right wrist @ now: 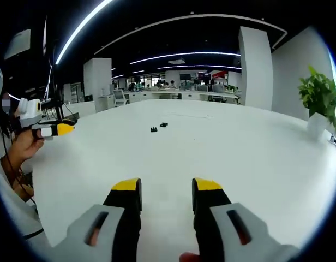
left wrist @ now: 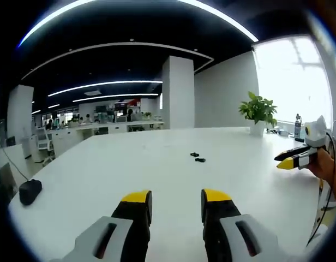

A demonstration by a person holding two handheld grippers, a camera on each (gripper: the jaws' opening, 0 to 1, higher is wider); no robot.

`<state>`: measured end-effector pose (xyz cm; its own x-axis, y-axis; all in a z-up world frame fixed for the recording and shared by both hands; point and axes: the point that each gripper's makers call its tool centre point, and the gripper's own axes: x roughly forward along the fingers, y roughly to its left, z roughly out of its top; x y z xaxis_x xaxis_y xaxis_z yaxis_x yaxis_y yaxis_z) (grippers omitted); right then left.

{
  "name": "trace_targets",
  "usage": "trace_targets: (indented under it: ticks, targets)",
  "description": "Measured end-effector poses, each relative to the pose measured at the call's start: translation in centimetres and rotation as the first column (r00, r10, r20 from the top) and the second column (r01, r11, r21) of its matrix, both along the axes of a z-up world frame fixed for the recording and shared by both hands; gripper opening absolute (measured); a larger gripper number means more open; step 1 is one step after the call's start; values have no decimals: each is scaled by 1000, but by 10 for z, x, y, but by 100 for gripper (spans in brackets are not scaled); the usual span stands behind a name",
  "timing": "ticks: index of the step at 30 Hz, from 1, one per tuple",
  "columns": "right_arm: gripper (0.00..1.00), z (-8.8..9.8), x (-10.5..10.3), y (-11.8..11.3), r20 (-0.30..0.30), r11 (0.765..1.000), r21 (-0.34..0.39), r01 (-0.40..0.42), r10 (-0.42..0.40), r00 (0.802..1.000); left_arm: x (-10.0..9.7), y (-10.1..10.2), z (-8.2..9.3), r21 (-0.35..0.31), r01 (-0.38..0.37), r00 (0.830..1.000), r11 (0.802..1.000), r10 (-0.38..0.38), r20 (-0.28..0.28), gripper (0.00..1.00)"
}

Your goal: Snap the two parts of the plastic buckle together until the buckle closes and remains connected.

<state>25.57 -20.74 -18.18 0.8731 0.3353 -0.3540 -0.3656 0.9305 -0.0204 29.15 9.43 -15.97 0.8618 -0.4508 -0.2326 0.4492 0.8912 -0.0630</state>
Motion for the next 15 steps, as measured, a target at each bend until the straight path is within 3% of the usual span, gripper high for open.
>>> trace_targets:
  ticks: [6, 15]
  targets:
    - [37, 0, 0, 1, 2, 1000, -7, -6, 6, 1000, 1, 1, 7, -15, -8, 1000, 1000, 8, 27, 29]
    - [37, 2, 2, 2, 10, 1000, -16, -23, 23, 1000, 2, -3, 9, -49, 0, 1000, 999, 0, 15, 22]
